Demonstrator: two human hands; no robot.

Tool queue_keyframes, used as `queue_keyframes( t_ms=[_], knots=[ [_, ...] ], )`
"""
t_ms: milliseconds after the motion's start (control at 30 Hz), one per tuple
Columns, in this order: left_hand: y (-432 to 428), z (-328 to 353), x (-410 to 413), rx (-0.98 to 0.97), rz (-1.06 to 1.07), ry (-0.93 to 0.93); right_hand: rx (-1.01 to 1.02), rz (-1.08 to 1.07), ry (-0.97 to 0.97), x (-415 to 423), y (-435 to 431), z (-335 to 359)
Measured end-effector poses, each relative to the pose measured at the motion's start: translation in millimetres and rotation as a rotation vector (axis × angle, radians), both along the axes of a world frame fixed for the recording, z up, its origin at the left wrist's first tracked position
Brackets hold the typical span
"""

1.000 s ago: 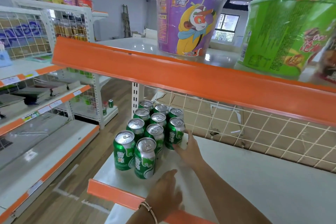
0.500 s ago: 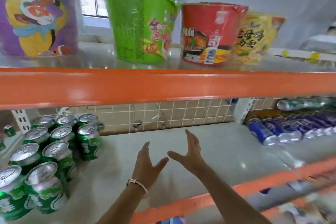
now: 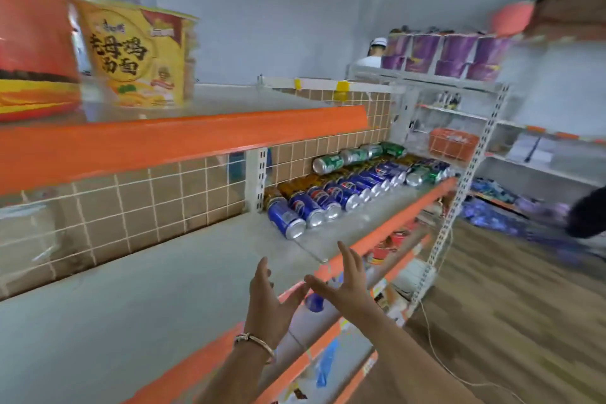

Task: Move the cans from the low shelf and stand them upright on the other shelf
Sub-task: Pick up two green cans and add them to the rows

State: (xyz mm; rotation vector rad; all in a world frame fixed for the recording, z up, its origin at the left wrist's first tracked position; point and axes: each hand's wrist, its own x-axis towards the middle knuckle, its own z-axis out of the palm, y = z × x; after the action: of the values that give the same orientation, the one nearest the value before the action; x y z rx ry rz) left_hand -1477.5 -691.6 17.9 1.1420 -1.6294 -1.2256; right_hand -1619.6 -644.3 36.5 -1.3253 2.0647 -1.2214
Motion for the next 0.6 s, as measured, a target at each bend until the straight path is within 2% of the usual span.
queue_keyframes(
  t_ms=[300,600],
  knots=[
    [27,-9,-141,0.076,-0.089,0.072,-0.018,-0.138,-0.05,-127,41,-14],
    [-13,-7,-232,0.088,-0.154,0.091,-0.046,-0.247,-0.149,-206,2,-29]
  ],
)
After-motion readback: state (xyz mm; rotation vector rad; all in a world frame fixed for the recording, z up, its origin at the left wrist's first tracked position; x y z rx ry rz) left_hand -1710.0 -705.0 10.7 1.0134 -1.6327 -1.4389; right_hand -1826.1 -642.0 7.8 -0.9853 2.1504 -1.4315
